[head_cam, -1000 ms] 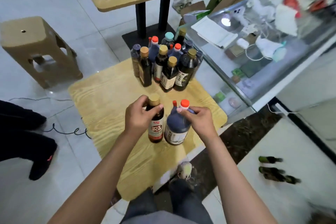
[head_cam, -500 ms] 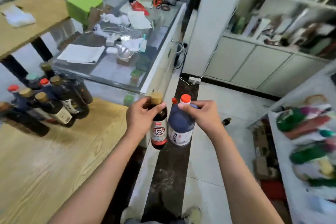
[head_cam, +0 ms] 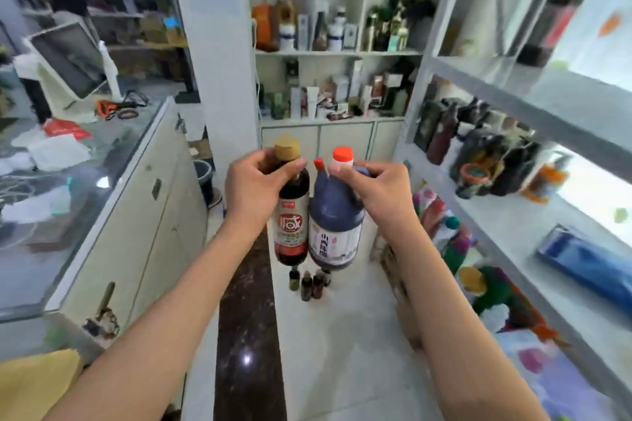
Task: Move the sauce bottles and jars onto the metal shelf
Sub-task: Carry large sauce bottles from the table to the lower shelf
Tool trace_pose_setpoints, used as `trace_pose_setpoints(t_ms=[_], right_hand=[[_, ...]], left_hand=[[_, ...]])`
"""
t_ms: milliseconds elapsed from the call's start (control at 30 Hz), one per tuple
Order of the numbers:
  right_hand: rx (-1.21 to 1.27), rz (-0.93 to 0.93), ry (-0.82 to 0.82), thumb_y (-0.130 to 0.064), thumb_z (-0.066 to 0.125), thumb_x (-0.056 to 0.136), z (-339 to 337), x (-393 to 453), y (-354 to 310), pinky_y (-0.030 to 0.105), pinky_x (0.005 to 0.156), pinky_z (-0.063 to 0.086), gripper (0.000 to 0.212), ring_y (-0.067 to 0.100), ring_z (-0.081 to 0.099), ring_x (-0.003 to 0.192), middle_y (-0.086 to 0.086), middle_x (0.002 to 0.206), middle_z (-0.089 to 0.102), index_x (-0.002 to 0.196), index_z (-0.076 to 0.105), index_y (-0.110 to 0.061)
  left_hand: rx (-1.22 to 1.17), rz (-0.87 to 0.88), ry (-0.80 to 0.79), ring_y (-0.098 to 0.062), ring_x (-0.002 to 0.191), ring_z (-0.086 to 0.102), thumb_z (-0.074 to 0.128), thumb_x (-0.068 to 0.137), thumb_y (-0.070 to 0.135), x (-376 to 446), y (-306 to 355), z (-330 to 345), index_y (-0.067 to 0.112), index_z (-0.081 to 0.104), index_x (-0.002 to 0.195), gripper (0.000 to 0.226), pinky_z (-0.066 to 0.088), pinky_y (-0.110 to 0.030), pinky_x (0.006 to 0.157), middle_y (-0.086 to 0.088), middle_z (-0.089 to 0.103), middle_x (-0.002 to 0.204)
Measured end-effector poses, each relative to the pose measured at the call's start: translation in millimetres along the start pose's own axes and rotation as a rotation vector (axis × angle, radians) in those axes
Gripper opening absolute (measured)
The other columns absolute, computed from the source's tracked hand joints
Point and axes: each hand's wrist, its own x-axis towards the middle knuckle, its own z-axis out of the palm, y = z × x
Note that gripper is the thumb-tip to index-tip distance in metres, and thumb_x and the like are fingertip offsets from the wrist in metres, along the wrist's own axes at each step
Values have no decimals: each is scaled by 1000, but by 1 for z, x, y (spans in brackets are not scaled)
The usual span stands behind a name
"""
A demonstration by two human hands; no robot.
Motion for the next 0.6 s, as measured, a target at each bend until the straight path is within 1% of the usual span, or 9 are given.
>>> trace_pose_setpoints(t_ms=[33, 133, 200, 267, 300, 333, 433, 533, 600], right_hand=[[-13, -7, 16, -25, 83, 78, -10, 6, 0, 28, 52, 32, 43, 10, 41, 53, -2, 52, 46, 54, 57, -1], [-27, -12, 95, -27, 83, 78, -55, 29, -5, 27, 52, 30, 51, 13, 37, 53, -4, 49, 40, 48, 45, -8], [-25, -29, 150, -30, 83, 77, -83, 45, -7, 29, 52, 36, 52, 15, 43, 55, 8, 52, 46, 54, 50, 3], [-23, -44, 207, -33, 84, 76, -105, 62, -11, 32, 58, 48, 53, 18, 56, 60, 25, 64, 62, 71, 62, 15], [-18, -45, 238, -32, 84, 75, -115, 71, -12, 30, 60, 50, 53, 16, 60, 62, 27, 69, 65, 76, 64, 17], [-20, -44, 267, -30, 84, 76, -124, 78, -14, 26, 59, 49, 51, 13, 59, 60, 25, 66, 64, 77, 64, 17], [-84, -33, 342, -28, 83, 77, -148, 109, -16, 22, 54, 45, 43, 8, 56, 53, 11, 60, 64, 75, 68, 12], [-196, -55, 417, -35, 83, 75, -169, 145, -18, 23, 55, 46, 49, 11, 59, 59, 23, 72, 68, 80, 69, 12], [-250, -56, 480, -35, 82, 75, -181, 172, -20, 21, 56, 47, 47, 14, 60, 63, 26, 78, 68, 80, 69, 10]], left_hand=[[-13, 19, -15, -10, 86, 72, 78, 57, 56, 7, 7, 12, 29, 74, 88, 41, 57, -41, 85, 8, 75, 90], [-45, 81, -85, -11, 87, 71, 79, 62, 52, 30, 30, 63, 26, 75, 91, 39, 57, -43, 85, 7, 76, 90], [-58, 115, -130, -6, 85, 71, 81, 67, 44, 44, 44, 96, 31, 73, 89, 27, 57, -40, 85, 10, 75, 89], [-79, 130, -183, -2, 86, 70, 82, 71, 38, 60, 55, 128, 32, 72, 91, 23, 57, -36, 86, 12, 74, 90], [-85, 134, -210, -2, 86, 69, 81, 72, 37, 68, 59, 143, 31, 72, 93, 23, 57, -35, 86, 13, 74, 90], [-89, 139, -231, -2, 87, 69, 81, 73, 37, 76, 60, 156, 30, 72, 94, 24, 57, -35, 86, 13, 74, 90], [-135, 145, -294, -4, 88, 69, 80, 73, 39, 110, 60, 196, 24, 73, 100, 32, 57, -38, 86, 10, 74, 93], [-198, 154, -365, -6, 90, 70, 79, 73, 40, 147, 63, 239, 22, 72, 102, 34, 56, -36, 86, 9, 74, 94], [-255, 161, -433, -4, 88, 69, 79, 73, 37, 173, 70, 267, 27, 71, 97, 27, 56, -30, 84, 11, 73, 91]])
